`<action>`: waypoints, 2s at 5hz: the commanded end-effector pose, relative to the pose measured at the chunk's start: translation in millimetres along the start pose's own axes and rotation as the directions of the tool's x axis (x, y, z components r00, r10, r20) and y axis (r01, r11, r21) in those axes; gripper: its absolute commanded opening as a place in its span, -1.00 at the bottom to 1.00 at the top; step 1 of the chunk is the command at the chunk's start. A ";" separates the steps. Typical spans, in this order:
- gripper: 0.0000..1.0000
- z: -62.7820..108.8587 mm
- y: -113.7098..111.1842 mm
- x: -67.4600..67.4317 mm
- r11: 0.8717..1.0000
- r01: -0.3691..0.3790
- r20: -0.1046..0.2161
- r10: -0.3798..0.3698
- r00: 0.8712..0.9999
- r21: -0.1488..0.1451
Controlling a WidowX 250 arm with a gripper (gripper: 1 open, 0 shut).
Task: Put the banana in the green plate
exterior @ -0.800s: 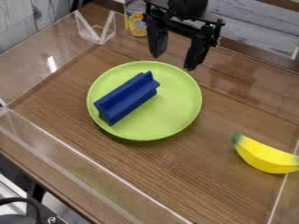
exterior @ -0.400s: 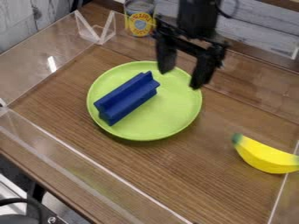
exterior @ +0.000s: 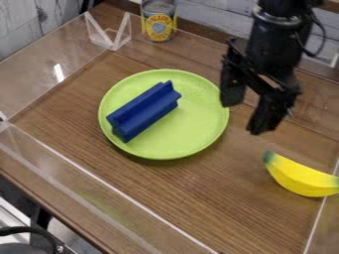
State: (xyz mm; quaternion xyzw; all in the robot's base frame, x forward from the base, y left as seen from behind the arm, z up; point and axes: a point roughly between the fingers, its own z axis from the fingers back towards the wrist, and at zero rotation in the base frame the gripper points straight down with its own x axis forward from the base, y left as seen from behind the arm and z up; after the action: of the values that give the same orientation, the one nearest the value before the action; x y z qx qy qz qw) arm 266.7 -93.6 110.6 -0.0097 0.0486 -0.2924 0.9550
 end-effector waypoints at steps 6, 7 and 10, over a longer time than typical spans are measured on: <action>1.00 -27.8 -33.1 36.6 0.922 0.371 0.164 -0.385 0.908 0.111; 1.00 -36.9 -34.0 40.7 0.921 0.372 0.177 -0.387 0.905 0.115; 1.00 -58.5 -33.8 49.9 0.930 0.350 0.200 -0.366 0.909 0.111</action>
State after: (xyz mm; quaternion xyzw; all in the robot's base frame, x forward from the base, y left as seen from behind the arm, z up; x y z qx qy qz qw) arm 281.1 -144.7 39.9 -0.0144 -0.0526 -0.4584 0.8871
